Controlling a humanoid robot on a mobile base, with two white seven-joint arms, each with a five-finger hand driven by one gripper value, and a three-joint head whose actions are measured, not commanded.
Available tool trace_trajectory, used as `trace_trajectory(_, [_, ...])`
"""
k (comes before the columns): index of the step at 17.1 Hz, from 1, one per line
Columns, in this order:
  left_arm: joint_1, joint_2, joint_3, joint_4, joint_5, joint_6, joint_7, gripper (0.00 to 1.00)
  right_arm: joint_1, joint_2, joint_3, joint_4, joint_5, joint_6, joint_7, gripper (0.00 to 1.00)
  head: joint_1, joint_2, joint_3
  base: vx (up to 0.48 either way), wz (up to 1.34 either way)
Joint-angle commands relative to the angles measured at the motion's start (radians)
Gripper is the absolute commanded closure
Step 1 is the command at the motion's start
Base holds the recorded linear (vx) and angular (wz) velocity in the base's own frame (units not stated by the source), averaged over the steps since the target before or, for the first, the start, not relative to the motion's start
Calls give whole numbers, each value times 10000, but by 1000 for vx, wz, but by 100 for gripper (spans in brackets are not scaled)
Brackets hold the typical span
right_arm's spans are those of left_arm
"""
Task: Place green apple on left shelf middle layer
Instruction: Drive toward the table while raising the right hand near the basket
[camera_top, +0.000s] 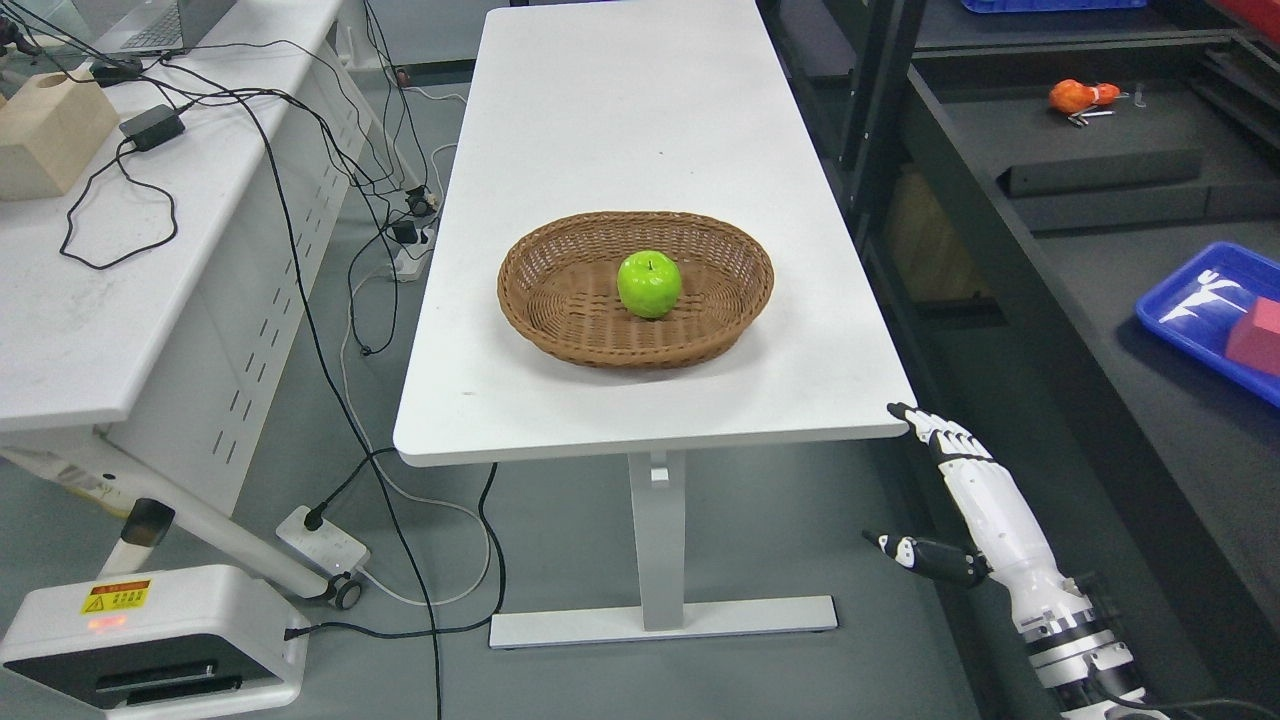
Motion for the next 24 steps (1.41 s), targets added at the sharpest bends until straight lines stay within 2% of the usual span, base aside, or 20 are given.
trace_trajectory(1, [1, 175, 0, -1, -1, -7, -8, 0, -61, -747, -445, -111, 683, -193, -1, 0, 0, 0, 0, 407, 120])
trace_trajectory(4, [1, 175, 0, 14, -1, 8, -8, 0, -122, -701, -476, -111, 409, -623, -2, 0, 0, 0, 0, 482, 209])
trace_trajectory(7, [1, 175, 0, -1, -1, -7, -8, 0, -153, -838, -964, -111, -1136, -974, 105, 0, 0, 0, 0, 358, 109])
trace_trajectory(8, [1, 175, 0, -1, -1, -7, -8, 0, -198, -1082, -1164, -111, -1492, -1341, 258, 0, 0, 0, 0, 277, 30])
trace_trajectory(10, [1, 175, 0, -1, -1, -7, -8, 0, -214, -1803, -1181, -111, -1586, -2109, 1434, 0, 0, 0, 0, 287, 106])
trace_trajectory(13, [1, 175, 0, -1, -1, -7, 7, 0, -260, -2065, -1060, -111, -1618, -2249, 2405, 0, 0, 0, 0, 203, 109])
trace_trajectory(17, [1, 175, 0, -1, -1, -7, -8, 0, -428, -2603, -905, -127, -1800, -2999, 2591, 0, 0, 0, 0, 101, 40])
trace_trajectory(20, [1, 175, 0, -1, -1, -7, -8, 0, -948, -2894, -920, -127, -2795, -3506, 2591, 0, 0, 0, 0, 35, 0])
trace_trajectory(22, [1, 175, 0, -1, -1, 8, -8, 0, -1332, -2773, -677, -111, -2937, -3431, 2698, 0, 0, 0, 0, -3, -14])
trace_trajectory(24, [1, 175, 0, -1, -1, -7, -8, 0, -1425, -2330, 225, -111, -2785, -2989, 2836, 0, 0, 0, 0, 0, 0])
